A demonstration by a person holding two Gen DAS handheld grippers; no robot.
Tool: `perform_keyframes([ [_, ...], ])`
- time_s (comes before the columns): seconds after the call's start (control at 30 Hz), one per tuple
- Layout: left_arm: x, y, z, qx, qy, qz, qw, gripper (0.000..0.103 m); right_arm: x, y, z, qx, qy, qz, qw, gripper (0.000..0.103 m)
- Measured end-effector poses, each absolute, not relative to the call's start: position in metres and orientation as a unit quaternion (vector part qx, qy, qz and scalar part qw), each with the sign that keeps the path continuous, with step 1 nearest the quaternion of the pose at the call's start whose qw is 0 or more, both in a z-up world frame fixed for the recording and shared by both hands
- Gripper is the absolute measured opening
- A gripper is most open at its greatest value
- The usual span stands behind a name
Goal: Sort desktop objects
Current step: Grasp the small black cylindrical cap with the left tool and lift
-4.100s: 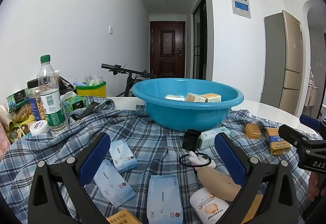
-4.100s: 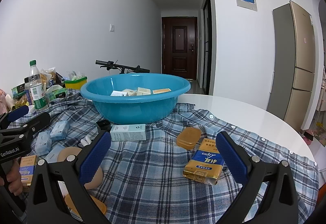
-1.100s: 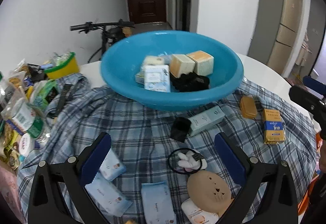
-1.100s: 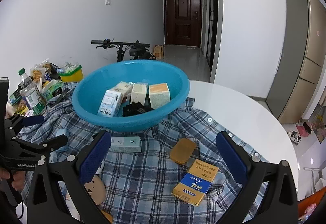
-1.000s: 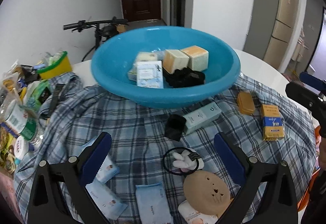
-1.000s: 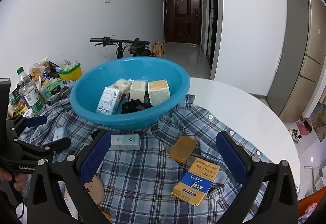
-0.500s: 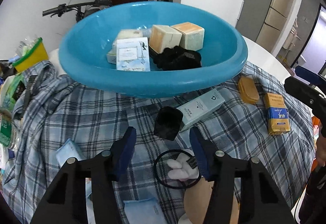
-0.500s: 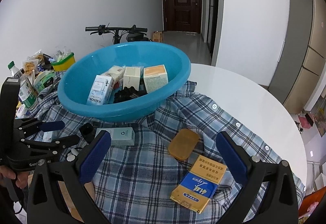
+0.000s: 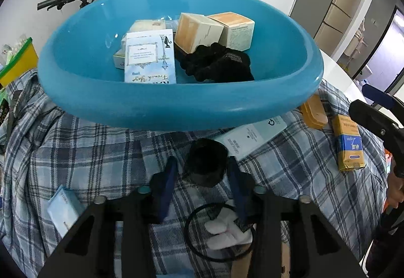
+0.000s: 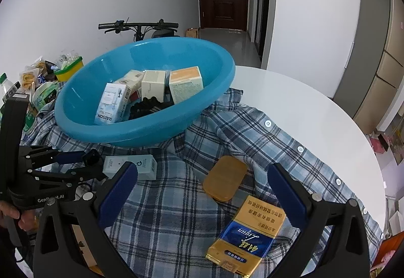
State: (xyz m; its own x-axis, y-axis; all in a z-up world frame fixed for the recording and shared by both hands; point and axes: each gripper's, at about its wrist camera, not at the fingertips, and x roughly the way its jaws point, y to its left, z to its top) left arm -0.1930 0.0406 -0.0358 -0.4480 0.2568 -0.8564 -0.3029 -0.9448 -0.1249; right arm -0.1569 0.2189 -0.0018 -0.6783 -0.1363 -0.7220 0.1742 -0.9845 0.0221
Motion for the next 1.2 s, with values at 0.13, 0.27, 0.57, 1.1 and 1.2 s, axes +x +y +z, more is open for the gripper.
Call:
perform_keyframes([
  [0.13, -0.192, 0.042, -0.033, -0.492, 0.029, 0.855, 0.16, 0.035, -0.161, 0.218, -0.005, 0.397, 0.025, -0.914, 0.082, 0.102],
  [0.27, -0.187, 0.03, -0.032, -0.492, 0.012, 0.858, 0.149, 0.035, -0.162, 0.216, -0.006, 0.397, 0.029, -0.913, 0.084, 0.102],
  [0.57, -0.173, 0.006, -0.029, -0.481, 0.005, 0.869, 0.114, 0.035, -0.161, 0.211, -0.01, 0.398, 0.034, -0.912, 0.089, 0.102],
  [1.1, -0.179, 0.012, -0.036, -0.454, 0.005, 0.883, 0.122, 0.078, -0.164, 0.214, -0.013, 0.403, 0.034, -0.911, 0.083, 0.102],
  [1.2, -0.179, 0.019, -0.038, -0.462, 0.021, 0.878, 0.124, 0.033, -0.164, 0.214, -0.015, 0.405, 0.036, -0.91, 0.082, 0.102],
])
